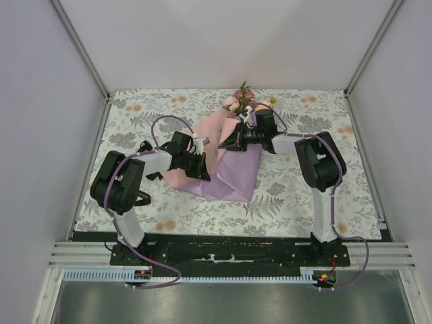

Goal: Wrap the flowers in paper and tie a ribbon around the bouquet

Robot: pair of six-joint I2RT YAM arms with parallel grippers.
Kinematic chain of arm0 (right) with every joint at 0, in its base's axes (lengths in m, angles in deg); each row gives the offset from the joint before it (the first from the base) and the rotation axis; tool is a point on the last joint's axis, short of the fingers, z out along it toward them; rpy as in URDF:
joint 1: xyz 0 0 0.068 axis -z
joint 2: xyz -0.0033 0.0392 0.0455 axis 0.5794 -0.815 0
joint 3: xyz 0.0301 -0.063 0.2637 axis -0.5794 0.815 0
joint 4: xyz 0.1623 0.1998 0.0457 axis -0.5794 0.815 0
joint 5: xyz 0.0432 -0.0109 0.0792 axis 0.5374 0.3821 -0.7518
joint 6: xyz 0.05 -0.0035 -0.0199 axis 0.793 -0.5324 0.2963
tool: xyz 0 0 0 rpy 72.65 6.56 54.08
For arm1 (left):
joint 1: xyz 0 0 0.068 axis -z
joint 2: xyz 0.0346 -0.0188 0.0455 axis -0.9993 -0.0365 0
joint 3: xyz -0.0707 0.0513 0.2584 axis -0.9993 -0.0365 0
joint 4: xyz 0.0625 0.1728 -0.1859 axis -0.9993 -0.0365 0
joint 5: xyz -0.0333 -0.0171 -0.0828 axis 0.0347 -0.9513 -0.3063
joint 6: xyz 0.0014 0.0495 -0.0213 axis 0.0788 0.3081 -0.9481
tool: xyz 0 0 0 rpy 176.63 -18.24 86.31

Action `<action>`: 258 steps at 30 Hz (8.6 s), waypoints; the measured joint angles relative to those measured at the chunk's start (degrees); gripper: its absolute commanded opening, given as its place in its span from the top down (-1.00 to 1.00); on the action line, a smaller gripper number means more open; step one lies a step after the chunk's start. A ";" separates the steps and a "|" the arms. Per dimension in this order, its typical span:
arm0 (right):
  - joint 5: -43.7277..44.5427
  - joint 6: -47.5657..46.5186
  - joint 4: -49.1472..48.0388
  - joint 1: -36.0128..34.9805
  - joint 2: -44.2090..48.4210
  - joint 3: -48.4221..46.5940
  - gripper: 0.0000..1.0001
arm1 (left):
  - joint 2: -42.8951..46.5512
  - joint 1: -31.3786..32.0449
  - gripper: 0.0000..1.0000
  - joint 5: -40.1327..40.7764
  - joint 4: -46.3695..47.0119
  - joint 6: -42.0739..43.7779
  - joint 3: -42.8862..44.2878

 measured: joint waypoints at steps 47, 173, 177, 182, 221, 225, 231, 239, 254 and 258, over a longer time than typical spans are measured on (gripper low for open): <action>-1.09 6.56 -12.04 -3.34 -14.27 -8.48 -0.89 | 0.59 -5.57 -0.15 -0.11 17.70 -14.01 -3.65; -1.97 -31.28 32.13 -3.26 7.23 8.61 0.69 | -8.87 -4.04 0.82 -10.71 3.54 -19.69 2.54; -2.01 -32.59 34.53 -3.32 1.77 8.79 0.67 | -8.90 -4.02 0.83 -10.75 3.28 -18.88 2.71; -1.70 -33.77 35.41 -3.34 2.12 8.87 0.53 | -8.90 -4.02 0.85 -11.02 3.37 -18.21 2.69; 1.31 -41.75 47.65 7.78 6.88 7.65 0.02 | -8.55 -0.42 0.93 -12.70 4.15 -15.80 1.44; 0.61 -41.20 44.44 7.98 6.95 5.73 0.19 | -8.55 -0.42 0.93 -12.74 4.13 -15.65 1.46; -0.09 -38.69 42.60 7.89 6.19 3.39 0.42 | -8.55 -0.42 0.94 -12.76 4.11 -15.45 1.49; 3.13 -35.89 42.21 11.21 -0.81 -1.44 0.47 | -8.55 -0.42 0.95 -12.83 4.07 -15.06 1.51; 14.60 -31.04 44.76 13.92 -10.08 -23.30 0.19 | -8.87 -0.42 0.96 -13.07 2.80 -13.53 2.34; 17.29 -30.47 45.13 14.14 -12.20 -28.30 0.18 | -8.96 -0.42 0.96 -13.05 2.23 -12.87 2.67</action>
